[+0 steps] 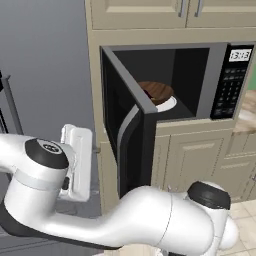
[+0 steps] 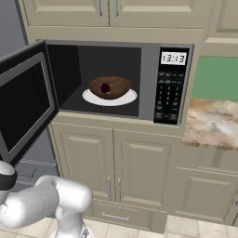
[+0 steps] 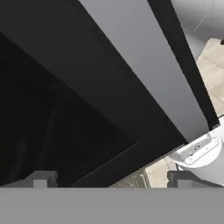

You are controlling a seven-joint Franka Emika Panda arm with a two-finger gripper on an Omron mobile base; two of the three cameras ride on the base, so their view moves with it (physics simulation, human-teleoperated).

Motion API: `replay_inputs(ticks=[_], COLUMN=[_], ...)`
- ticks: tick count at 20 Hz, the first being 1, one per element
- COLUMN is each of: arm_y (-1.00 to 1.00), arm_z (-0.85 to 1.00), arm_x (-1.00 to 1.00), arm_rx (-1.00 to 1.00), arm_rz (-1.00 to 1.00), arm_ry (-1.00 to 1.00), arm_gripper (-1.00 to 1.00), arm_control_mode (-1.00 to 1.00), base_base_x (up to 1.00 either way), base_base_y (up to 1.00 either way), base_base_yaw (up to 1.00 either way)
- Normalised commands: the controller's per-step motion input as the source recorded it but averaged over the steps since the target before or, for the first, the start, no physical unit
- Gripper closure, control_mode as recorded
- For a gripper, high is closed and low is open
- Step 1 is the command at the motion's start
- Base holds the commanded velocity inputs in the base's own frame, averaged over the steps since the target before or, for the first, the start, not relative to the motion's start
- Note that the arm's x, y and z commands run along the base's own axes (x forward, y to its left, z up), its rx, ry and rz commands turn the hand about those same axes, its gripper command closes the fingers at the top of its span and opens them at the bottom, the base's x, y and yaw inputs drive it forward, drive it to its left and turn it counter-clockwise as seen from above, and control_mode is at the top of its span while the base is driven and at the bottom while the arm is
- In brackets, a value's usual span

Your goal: Pick the eggplant from the sink and place it in the bowl. Then pick the bowl and place it in the microwave. Then close the microwave door and press the start button.

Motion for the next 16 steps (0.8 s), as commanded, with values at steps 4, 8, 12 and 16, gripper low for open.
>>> replay_inputs(ticks=[4, 8, 12, 16], arm_y=[-0.75, -0.99, -1.00, -1.00], arm_z=[-0.03, 0.00, 0.00, 0.00], arm_x=[0.37, 0.03, 0.00, 0.00], arm_rx=[-0.03, 0.00, 0.00, -0.01], arm_rz=[0.00, 0.00, 0.00, 0.00], arm_ry=[0.00, -0.01, -0.06, -0.11], arm_gripper=[-1.00, -1.00, -1.00, -1.00], arm_control_mode=[-1.00, -1.00, -1.00, -1.00], base_base_x=[0.00, 0.00, 0.00, 0.00], base_base_y=[0.00, 0.00, 0.00, 0.00], base_base_yaw=[0.00, 0.00, 0.00, 0.00])
